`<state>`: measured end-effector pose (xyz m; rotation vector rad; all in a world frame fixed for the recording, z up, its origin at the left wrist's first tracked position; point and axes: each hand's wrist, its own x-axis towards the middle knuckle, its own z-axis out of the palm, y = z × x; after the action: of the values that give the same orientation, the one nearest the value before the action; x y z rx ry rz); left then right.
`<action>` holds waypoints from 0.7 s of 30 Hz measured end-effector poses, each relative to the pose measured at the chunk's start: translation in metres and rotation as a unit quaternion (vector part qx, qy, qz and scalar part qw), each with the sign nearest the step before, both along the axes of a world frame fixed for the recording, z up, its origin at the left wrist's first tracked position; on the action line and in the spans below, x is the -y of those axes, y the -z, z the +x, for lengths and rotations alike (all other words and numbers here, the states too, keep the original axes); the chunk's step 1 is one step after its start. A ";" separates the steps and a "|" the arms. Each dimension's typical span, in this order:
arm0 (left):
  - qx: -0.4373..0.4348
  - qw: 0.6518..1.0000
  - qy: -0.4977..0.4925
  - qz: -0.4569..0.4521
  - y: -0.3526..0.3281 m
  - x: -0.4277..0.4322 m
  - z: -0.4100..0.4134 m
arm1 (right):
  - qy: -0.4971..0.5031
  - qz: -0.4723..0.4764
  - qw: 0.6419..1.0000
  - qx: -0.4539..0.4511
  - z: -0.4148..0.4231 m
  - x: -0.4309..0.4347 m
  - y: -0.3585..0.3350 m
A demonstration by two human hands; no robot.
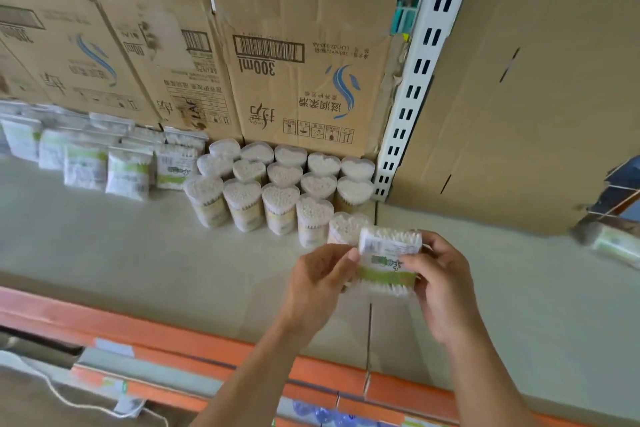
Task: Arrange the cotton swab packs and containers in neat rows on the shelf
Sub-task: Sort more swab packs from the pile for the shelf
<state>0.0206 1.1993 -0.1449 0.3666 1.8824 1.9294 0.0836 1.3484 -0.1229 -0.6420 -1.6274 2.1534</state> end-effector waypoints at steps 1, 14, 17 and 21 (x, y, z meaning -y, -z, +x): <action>0.006 1.000 0.020 -0.001 -0.005 0.003 -0.001 | -0.015 0.002 1.000 0.000 -0.001 0.003 -0.002; 0.070 0.987 -0.095 0.106 -0.034 0.115 -0.032 | -0.164 0.091 0.981 -0.053 -0.047 0.096 -0.021; 0.118 0.964 -0.156 0.182 -0.034 0.149 -0.046 | -0.169 0.083 0.981 -0.044 -0.066 0.129 -0.017; 0.173 0.953 -0.146 0.199 -0.028 0.189 -0.063 | -0.129 0.061 0.990 -0.015 -0.095 0.176 -0.012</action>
<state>-0.0421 1.0100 -0.1174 -0.1451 1.3784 2.3876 -0.0113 1.1720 -0.1105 -0.3773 -1.8995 2.2019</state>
